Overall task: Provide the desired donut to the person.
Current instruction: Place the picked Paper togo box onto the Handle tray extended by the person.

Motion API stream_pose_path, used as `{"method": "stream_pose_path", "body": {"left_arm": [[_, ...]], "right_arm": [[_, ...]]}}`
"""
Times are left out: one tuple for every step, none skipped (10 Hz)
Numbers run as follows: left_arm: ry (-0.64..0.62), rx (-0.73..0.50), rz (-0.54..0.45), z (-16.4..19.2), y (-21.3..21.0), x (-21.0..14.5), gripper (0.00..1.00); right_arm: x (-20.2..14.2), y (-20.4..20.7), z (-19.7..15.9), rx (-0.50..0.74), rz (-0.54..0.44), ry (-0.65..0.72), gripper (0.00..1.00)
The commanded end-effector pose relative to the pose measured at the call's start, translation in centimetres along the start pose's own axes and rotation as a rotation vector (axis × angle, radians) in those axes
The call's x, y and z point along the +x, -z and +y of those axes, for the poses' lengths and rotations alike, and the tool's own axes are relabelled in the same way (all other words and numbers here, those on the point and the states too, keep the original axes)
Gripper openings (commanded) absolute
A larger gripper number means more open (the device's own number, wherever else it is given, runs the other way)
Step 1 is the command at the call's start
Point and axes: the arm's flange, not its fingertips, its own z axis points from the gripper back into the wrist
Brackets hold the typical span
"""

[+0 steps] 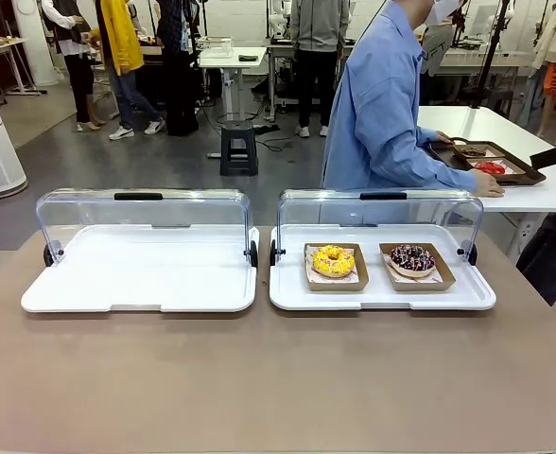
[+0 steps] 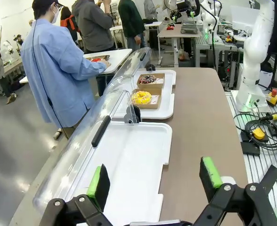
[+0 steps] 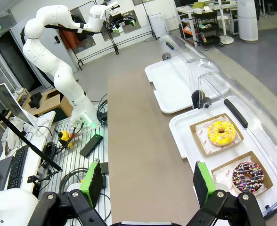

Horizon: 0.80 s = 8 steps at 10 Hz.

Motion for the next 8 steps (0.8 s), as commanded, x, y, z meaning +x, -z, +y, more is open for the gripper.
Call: {"method": "stream_pose_path", "body": {"left_arm": [[0.012,0.006,-0.017,-0.05,-0.06,-0.13,1.00],[0.012,0.006,-0.017,-0.05,-0.06,-0.13,1.00],[0.012,0.006,-0.017,-0.05,-0.06,-0.13,1.00],[0.012,0.006,-0.017,-0.05,-0.06,-0.13,1.00],[0.012,0.006,-0.017,-0.05,-0.06,-0.13,1.00],[0.012,0.006,-0.017,-0.05,-0.06,-0.13,1.00],[0.012,0.006,-0.017,-0.05,-0.06,-0.13,1.00],[0.012,0.006,-0.017,-0.05,-0.06,-0.13,1.00]], "right_arm": [[-0.03,0.04,0.01,0.007,-0.008,-0.004,1.00],[-0.03,0.04,0.01,0.007,-0.008,-0.004,1.00],[-0.03,0.04,0.01,0.007,-0.008,-0.004,1.00],[-0.03,0.04,0.01,0.007,-0.008,-0.004,1.00],[-0.03,0.04,0.01,0.007,-0.008,-0.004,1.00],[-0.03,0.04,0.01,0.007,-0.008,-0.004,1.00],[-0.03,0.04,0.01,0.007,-0.008,-0.004,1.00],[-0.03,0.04,0.01,0.007,-0.008,-0.004,1.00]]}}
